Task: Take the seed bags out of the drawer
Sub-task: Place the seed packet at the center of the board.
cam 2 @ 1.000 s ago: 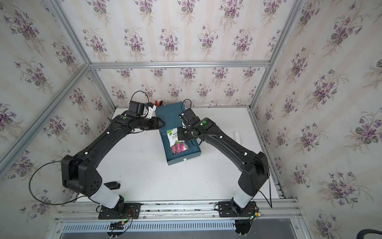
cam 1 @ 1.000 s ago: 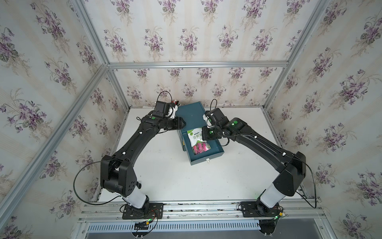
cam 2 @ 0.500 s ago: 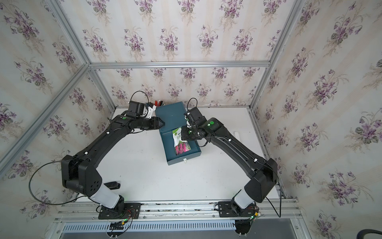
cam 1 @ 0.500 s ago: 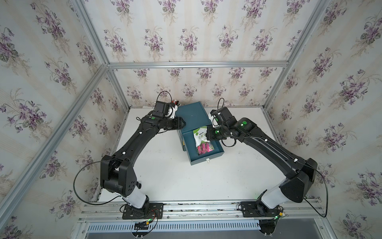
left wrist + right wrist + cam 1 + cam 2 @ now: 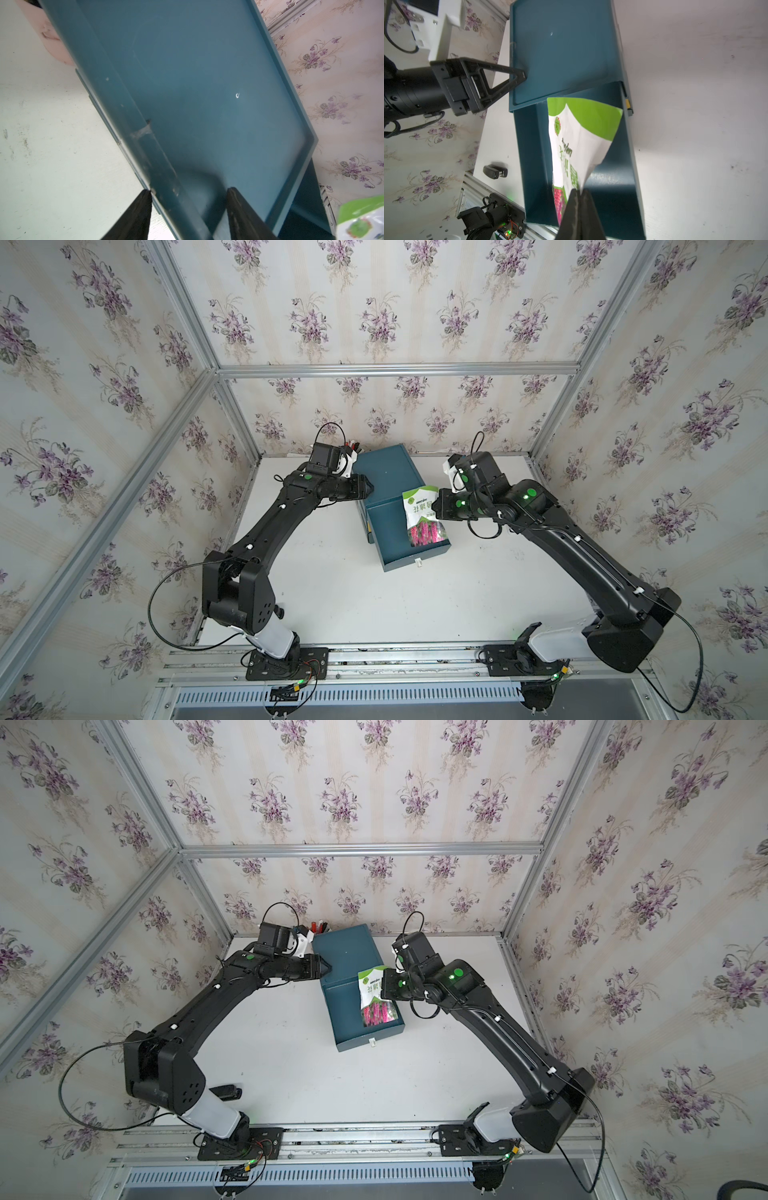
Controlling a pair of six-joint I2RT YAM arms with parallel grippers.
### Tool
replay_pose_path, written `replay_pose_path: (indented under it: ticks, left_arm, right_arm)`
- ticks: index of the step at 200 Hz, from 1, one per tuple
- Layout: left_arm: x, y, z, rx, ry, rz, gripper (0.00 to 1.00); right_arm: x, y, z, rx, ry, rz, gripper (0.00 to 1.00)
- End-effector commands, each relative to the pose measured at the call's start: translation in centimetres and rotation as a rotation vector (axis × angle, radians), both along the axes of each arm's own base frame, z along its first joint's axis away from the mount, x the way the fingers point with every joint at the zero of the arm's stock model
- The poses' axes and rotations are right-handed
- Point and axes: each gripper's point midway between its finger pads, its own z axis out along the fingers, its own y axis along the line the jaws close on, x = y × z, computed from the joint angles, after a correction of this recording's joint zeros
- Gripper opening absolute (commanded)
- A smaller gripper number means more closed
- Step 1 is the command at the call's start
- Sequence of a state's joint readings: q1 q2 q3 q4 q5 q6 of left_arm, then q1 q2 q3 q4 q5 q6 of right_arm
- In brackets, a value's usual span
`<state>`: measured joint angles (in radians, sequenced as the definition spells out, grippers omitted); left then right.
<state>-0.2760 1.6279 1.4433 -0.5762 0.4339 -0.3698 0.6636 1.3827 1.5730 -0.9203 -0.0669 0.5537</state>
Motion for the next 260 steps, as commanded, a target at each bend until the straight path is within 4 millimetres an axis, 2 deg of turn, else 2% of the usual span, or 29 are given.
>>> replay_pose_path:
  ticks: [1, 23, 27, 43, 66, 84, 119, 183, 213, 260]
  left_arm:
    - [-2.7, 2.5, -4.2, 0.152, 0.169, 0.033, 0.6]
    - [-2.7, 2.5, -4.2, 0.151, 0.172, 0.033, 0.6]
    - [-2.7, 2.5, -4.2, 0.151, 0.173, 0.033, 0.6]
    - [-2.7, 2.5, -4.3, 0.153, 0.174, 0.034, 0.6]
    - [-2.6, 2.5, -4.4, 0.153, 0.177, 0.033, 0.6]
    - [-2.5, 2.4, -4.4, 0.152, 0.179, 0.031, 0.6]
    - [-2.4, 2.5, -4.5, 0.159, 0.182, 0.029, 0.6]
    - [-2.8, 2.6, -4.6, 0.161, 0.193, 0.036, 0.6]
    - [-3.0, 2.8, -4.6, 0.172, 0.194, 0.038, 0.6]
    - [-3.2, 3.0, -4.8, 0.18, 0.198, 0.042, 0.6]
  right_arm:
    - [0.4, -2.4, 1.0, -0.02, -0.023, -0.054, 0.0]
    - [1.1, -4.7, 2.0, -0.042, -0.05, -0.087, 0.0]
    - [1.9, -6.1, 2.3, -0.044, -0.056, -0.126, 0.0]
    - [3.0, -8.2, 2.5, -0.047, -0.066, -0.161, 0.0]
    - [4.8, -11.2, 2.0, -0.067, -0.077, -0.214, 0.0]
    - [6.1, -12.9, 0.7, -0.076, -0.074, -0.241, 0.0]
    - [9.1, -14.8, -3.6, -0.096, -0.035, -0.276, 0.0]
    - [13.4, -15.9, -12.0, -0.122, 0.062, -0.277, 0.0]
    - [14.3, -16.6, -15.8, -0.141, 0.115, -0.279, 0.0]
    - [14.2, -17.7, -21.9, -0.165, 0.222, -0.286, 0.0]
